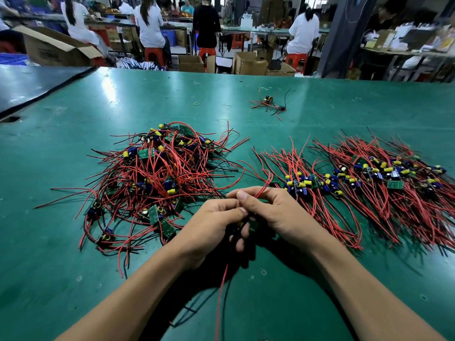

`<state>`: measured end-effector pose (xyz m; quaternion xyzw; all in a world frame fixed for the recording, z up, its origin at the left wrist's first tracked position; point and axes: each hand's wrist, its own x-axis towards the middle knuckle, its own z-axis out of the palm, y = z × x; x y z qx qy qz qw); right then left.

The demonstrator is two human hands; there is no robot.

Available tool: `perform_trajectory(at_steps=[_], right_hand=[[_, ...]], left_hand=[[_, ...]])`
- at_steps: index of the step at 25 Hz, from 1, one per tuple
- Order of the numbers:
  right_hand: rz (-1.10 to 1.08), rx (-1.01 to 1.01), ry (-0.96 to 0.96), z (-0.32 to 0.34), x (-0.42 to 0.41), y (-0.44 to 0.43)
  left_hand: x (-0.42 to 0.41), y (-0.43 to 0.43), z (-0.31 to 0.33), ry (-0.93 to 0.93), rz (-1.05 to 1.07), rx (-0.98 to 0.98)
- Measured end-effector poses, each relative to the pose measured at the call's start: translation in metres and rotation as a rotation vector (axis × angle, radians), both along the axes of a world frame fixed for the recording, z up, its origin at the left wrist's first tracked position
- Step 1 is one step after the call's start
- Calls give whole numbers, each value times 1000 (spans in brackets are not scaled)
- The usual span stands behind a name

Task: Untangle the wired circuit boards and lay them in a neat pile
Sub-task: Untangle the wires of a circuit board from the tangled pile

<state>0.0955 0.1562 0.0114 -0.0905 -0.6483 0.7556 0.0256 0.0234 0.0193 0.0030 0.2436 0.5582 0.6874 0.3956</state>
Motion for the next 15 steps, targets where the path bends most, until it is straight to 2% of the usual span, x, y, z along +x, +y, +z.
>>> perform_trajectory(at_steps=[2, 7, 9, 15], right_hand=[[16, 21, 16, 1, -1, 1], [-128, 450, 68, 4, -7, 12], [-198, 549, 60, 5, -9, 15], [-392, 487, 121, -2, -13, 21]], left_hand=[[1, 1, 0, 7, 0, -3], [3, 4, 0, 132, 19, -32], [2, 4, 0, 178, 21, -49], [1, 5, 0, 192, 13, -50]])
